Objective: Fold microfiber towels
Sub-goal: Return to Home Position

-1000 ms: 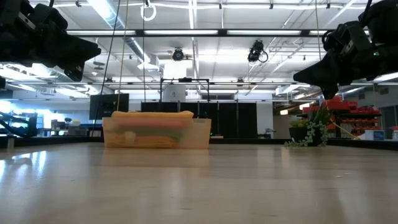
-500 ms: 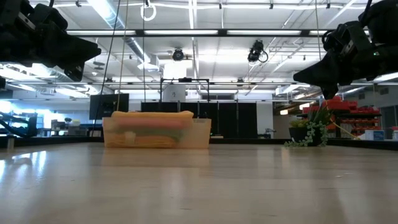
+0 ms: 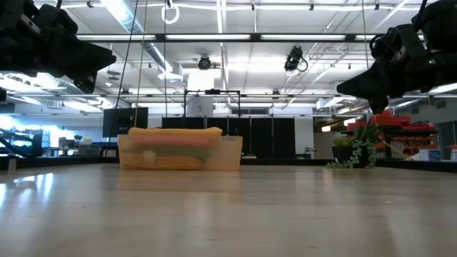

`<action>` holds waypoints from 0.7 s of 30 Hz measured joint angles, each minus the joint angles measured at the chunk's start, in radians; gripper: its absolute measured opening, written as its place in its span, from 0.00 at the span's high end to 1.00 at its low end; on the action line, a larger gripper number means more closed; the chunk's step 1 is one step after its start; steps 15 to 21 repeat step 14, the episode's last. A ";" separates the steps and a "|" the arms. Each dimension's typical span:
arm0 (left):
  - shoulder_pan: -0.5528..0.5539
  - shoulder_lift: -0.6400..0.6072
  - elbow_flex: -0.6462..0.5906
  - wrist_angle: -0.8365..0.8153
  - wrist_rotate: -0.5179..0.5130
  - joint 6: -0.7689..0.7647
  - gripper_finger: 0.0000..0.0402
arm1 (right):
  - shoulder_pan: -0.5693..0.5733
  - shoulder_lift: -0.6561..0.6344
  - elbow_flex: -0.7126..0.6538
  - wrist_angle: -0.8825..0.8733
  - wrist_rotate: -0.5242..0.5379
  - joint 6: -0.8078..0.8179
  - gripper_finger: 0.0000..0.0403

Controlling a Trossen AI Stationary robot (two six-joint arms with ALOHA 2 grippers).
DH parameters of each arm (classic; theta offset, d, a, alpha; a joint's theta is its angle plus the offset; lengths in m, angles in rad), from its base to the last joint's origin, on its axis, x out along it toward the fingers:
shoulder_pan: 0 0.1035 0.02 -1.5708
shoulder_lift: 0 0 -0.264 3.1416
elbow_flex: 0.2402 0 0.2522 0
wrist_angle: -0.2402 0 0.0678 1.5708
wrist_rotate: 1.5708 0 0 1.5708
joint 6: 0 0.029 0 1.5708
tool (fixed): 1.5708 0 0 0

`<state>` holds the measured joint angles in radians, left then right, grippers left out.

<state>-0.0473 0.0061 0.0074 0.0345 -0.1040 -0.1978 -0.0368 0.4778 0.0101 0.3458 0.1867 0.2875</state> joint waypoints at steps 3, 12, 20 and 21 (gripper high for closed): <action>0.000 0.000 0.000 0.000 0.000 0.001 0.82 | 0.000 0.000 0.000 0.000 0.000 0.000 0.98; 0.000 0.000 0.000 0.000 0.000 0.000 0.81 | 0.000 0.000 0.000 0.000 0.000 0.000 0.98; 0.000 0.000 0.000 0.000 0.000 0.001 0.81 | 0.000 0.000 0.000 0.000 0.000 0.000 0.98; 0.000 0.000 0.000 0.000 0.000 0.001 0.81 | 0.000 0.000 0.000 0.000 0.000 0.000 0.98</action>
